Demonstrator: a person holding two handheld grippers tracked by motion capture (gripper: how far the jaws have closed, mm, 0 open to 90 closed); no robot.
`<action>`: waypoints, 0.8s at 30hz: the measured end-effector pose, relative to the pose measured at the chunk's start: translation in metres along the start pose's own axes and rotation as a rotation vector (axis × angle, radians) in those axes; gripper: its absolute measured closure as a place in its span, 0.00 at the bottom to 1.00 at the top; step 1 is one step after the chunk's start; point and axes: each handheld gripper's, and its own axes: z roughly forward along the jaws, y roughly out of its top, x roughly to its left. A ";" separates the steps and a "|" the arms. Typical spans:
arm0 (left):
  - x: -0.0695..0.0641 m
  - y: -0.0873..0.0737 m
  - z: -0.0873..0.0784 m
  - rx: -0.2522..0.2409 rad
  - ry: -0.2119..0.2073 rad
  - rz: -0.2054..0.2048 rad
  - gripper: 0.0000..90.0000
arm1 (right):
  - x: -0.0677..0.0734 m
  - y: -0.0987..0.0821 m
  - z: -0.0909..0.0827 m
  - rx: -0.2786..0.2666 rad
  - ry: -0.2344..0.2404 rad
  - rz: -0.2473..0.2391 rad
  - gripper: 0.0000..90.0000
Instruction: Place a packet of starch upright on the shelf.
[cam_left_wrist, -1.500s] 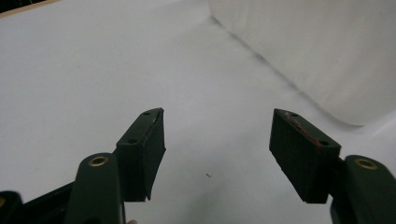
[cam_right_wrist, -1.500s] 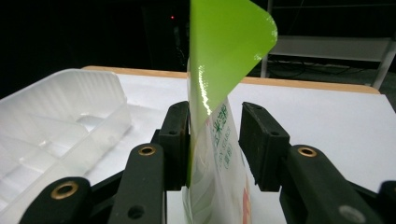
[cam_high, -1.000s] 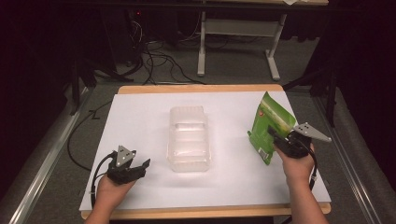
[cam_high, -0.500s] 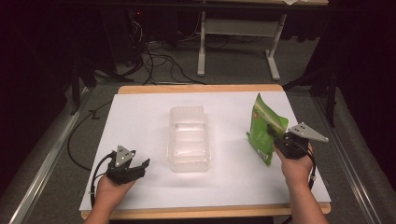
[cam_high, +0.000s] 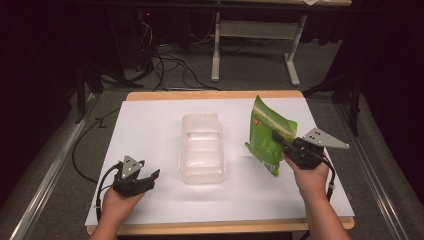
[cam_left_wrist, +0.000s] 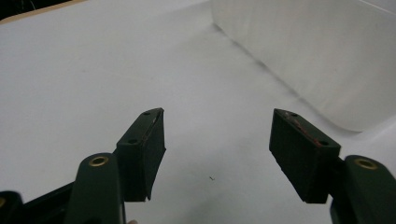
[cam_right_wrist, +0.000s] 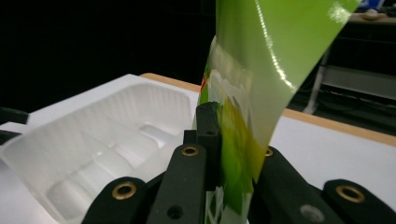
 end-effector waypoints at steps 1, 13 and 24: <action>0.000 0.000 0.000 0.000 0.000 0.000 0.40 | 0.002 0.003 0.003 -0.007 0.012 0.001 0.99; 0.001 0.000 -0.002 -0.005 0.000 0.000 0.40 | 0.028 0.036 0.045 -0.043 0.159 -0.017 0.99; 0.001 0.000 -0.002 -0.007 0.002 -0.001 0.40 | 0.058 0.054 0.086 -0.022 0.275 -0.059 0.99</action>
